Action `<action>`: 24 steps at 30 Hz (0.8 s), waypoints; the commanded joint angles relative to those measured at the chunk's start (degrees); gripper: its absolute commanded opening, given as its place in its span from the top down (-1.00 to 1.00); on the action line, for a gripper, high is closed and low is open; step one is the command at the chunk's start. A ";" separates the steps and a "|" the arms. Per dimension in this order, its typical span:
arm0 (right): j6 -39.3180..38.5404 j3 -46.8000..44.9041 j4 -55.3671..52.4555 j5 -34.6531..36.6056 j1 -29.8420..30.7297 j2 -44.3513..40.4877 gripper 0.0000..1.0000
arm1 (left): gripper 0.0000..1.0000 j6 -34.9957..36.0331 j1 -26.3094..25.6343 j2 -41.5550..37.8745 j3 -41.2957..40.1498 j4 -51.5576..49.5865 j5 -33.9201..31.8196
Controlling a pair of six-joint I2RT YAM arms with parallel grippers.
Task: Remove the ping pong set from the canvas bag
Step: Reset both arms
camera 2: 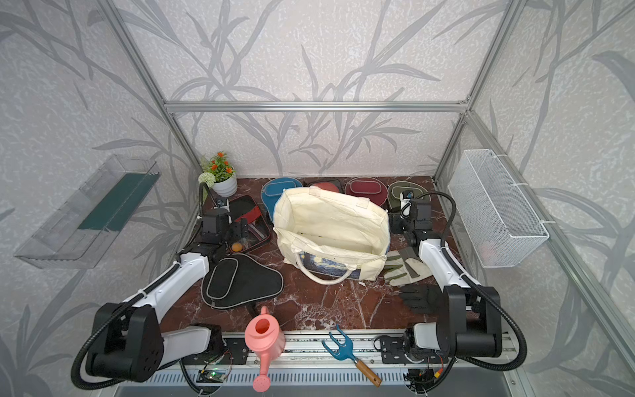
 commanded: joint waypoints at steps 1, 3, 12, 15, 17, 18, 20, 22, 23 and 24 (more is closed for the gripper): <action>0.99 -5.41 17.70 1.86 0.55 2.14 -0.98 | -0.98 -0.58 -0.10 -0.39 -5.16 10.90 -6.17; 0.01 -10.82 29.32 0.80 1.08 3.22 -0.98 | -0.98 0.43 -0.10 -0.74 -8.68 15.18 -7.56; -2.79 -14.64 33.28 7.26 6.78 1.41 -0.98 | -0.97 -1.44 1.05 1.95 -20.36 35.43 -6.65; -3.58 -19.24 35.54 8.51 7.71 -2.53 -0.98 | -0.97 0.18 1.74 6.59 -20.10 40.93 -5.74; -3.74 -21.96 38.44 8.64 7.67 -4.02 -0.98 | -0.96 0.04 2.54 12.05 -19.65 45.34 -4.24; -3.77 -22.48 38.12 8.66 7.67 -3.80 -0.98 | -0.95 -0.35 2.56 14.29 -19.25 46.10 -5.17; -3.06 -24.96 39.46 8.32 7.80 -2.28 -0.98 | -0.92 -0.24 2.68 16.06 -18.65 47.49 -5.62; -3.33 -28.59 48.70 9.89 8.28 -0.83 -0.98 | -0.92 -0.83 2.98 15.09 -17.99 44.75 -4.36; -4.12 -28.91 52.23 10.43 8.32 0.81 -0.99 | -0.92 -0.54 3.17 15.68 -18.08 45.63 -4.41; -3.29 -27.05 51.63 12.32 8.20 3.03 -0.98 | -0.92 -0.99 3.49 15.10 -17.64 43.92 -3.67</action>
